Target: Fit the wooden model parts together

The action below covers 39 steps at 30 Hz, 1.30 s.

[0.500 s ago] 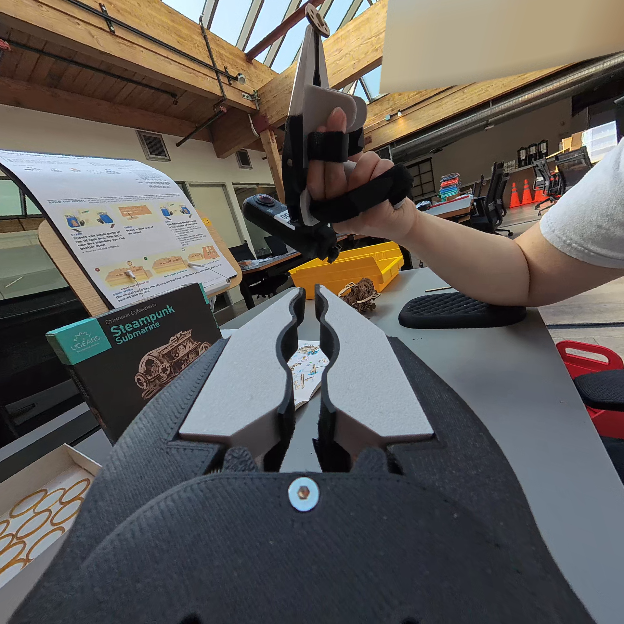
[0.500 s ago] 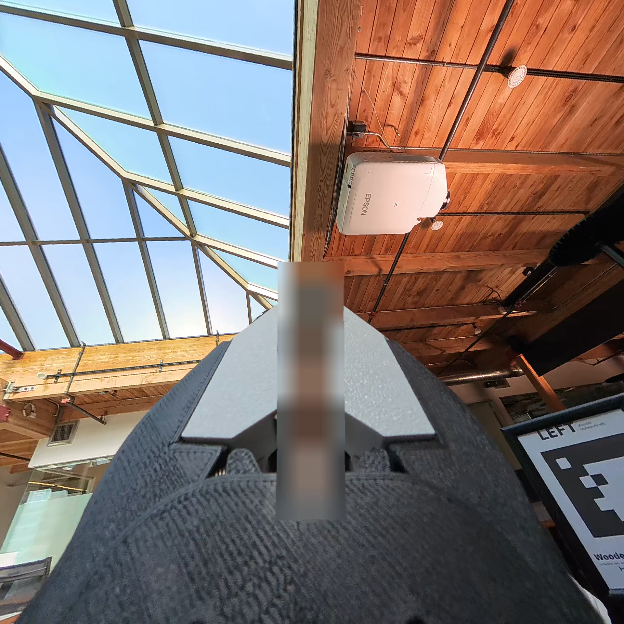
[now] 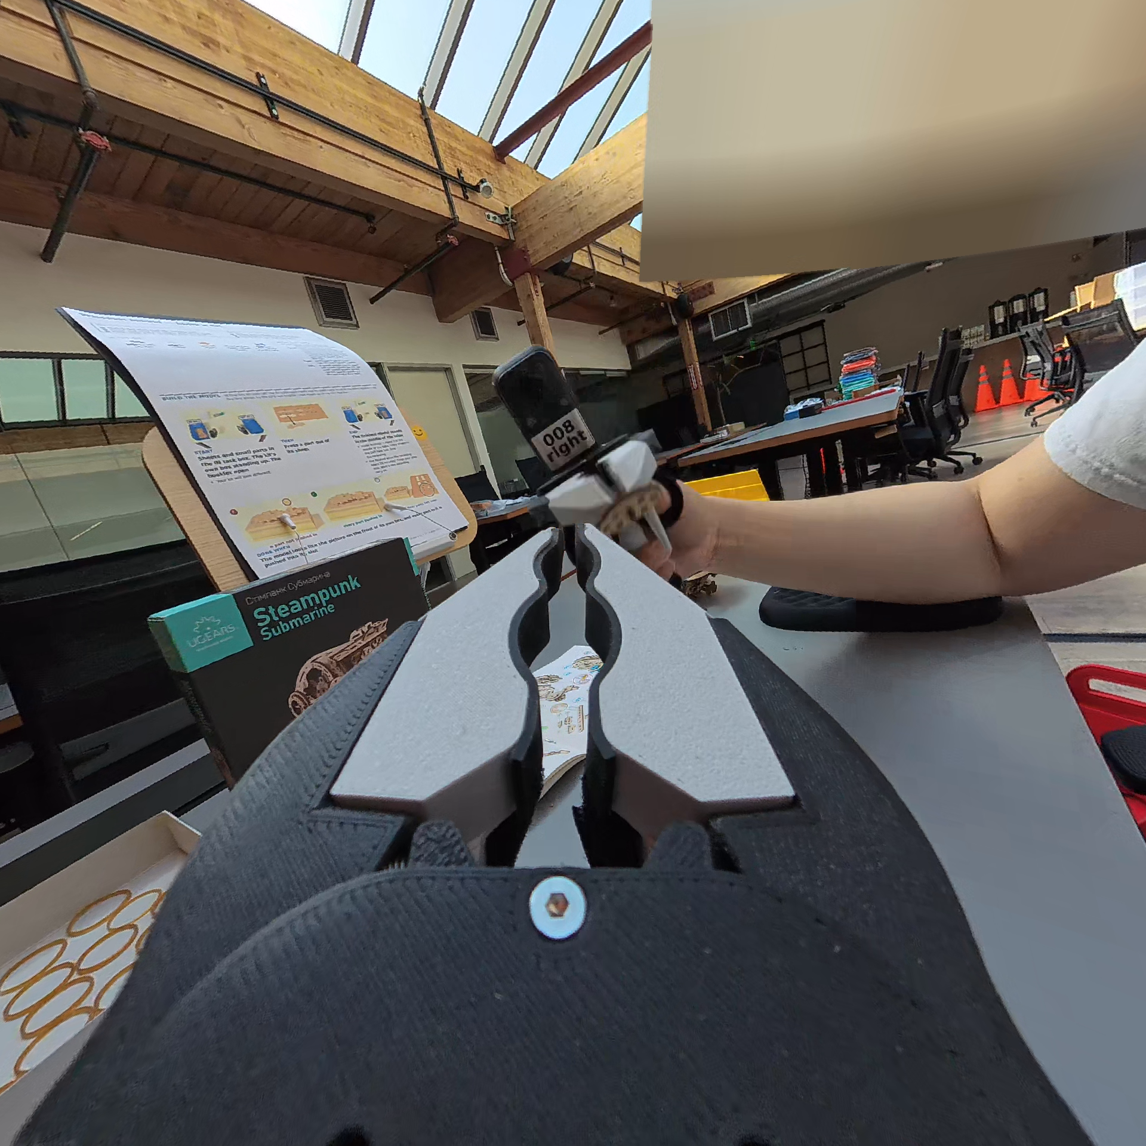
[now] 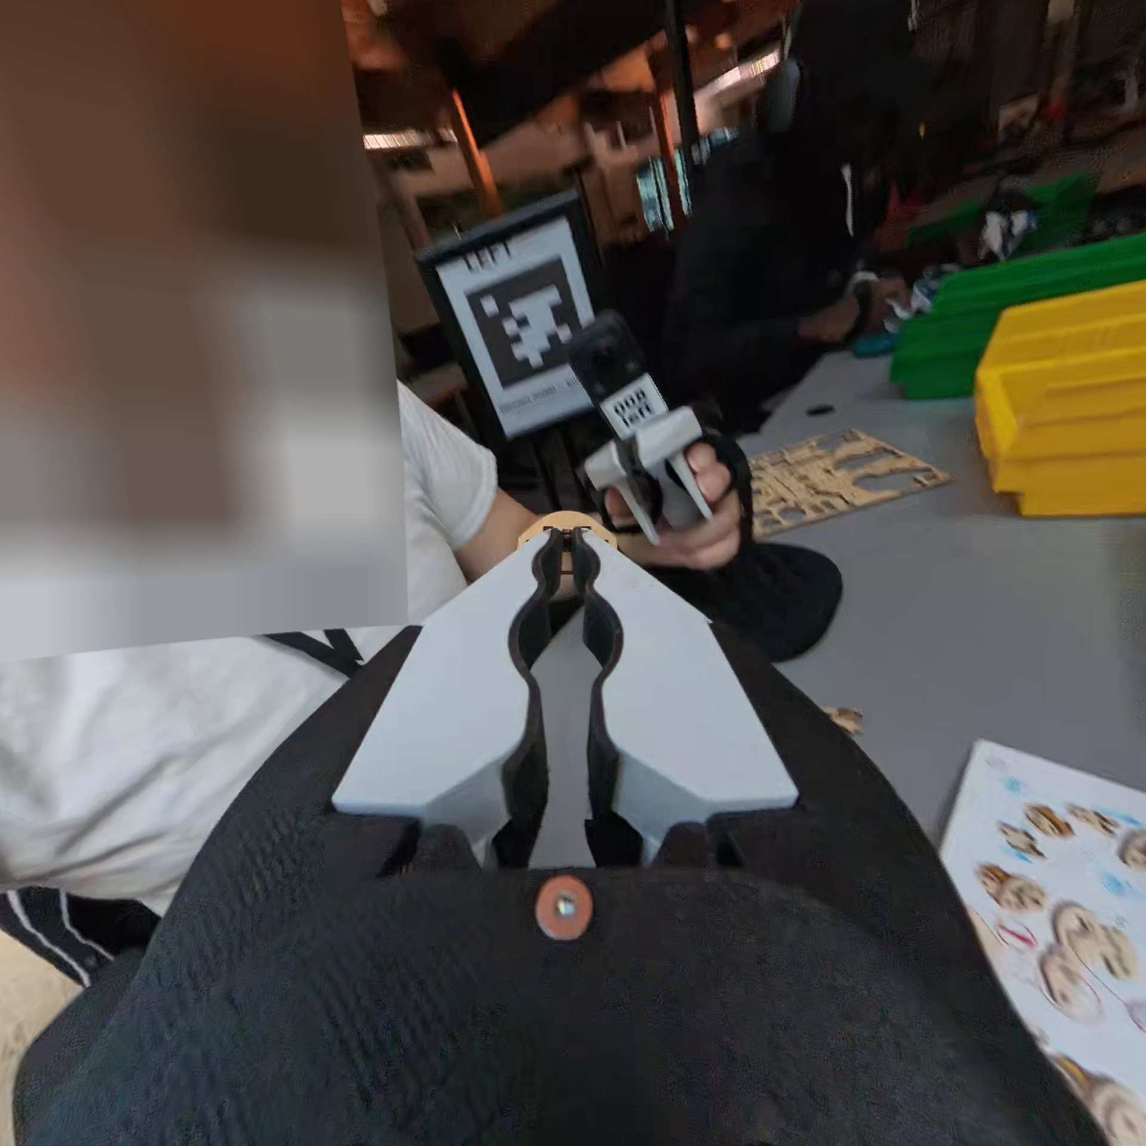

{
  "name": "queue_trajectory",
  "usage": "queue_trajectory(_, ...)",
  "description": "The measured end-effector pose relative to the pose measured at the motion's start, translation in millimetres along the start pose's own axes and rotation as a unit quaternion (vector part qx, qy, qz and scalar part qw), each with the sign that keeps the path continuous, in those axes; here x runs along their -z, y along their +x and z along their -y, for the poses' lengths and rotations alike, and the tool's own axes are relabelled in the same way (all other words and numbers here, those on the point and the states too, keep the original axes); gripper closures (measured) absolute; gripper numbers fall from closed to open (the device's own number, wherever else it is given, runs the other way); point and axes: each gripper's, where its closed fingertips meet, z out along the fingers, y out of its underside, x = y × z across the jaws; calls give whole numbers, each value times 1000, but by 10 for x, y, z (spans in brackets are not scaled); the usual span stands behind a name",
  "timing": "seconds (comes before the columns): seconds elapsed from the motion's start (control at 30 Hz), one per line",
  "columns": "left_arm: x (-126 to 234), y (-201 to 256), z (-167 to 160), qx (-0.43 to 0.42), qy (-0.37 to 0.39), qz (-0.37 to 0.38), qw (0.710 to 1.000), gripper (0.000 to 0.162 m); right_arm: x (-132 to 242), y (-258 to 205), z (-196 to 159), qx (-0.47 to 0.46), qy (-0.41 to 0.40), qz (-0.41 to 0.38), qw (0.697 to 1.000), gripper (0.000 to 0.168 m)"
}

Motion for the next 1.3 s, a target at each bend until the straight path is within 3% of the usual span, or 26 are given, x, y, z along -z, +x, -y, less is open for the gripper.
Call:
queue_trajectory(0.1, 11, -17, 7, -3, 1, 5, 1000, 161, -99, 250, -815, 56, -219, -65, 972, 166)
queue_trajectory(0.23, 9, 1, 12, -7, 1, 0, 1000, 161, -194, 299, -1311, 86, -349, -57, 932, 166)
queue_trajectory(0.47, -9, 69, 5, -7, -2, -16, 1000, 160, -207, 278, -1657, 151, -436, -31, 887, 166)
queue_trajectory(0.77, -6, 79, 14, -7, 0, -18, 1000, 160, -148, 322, -1772, 145, -445, -30, 883, 155)
queue_trajectory(0.93, 2, 67, 27, -7, 2, -16, 1000, 160, -95, 236, -1464, 151, -392, -56, 906, 153)
queue_trajectory(1.03, 5, 47, 20, -8, 0, -11, 1000, 160, 9, 208, -1291, 125, -369, -121, 913, 152)
queue_trajectory(1.1, -1, 37, -6, -14, -8, -7, 1000, 160, 90, 228, -1326, 79, -372, -206, 902, 138)
queue_trajectory(1.17, -9, 39, -25, -15, -13, -6, 1000, 160, 61, 227, -1364, 54, -329, -290, 897, 137)
queue_trajectory(1.3, -20, 98, 13, -17, -6, -18, 1000, 160, -64, 201, -1500, 6, -262, -382, 886, 138)
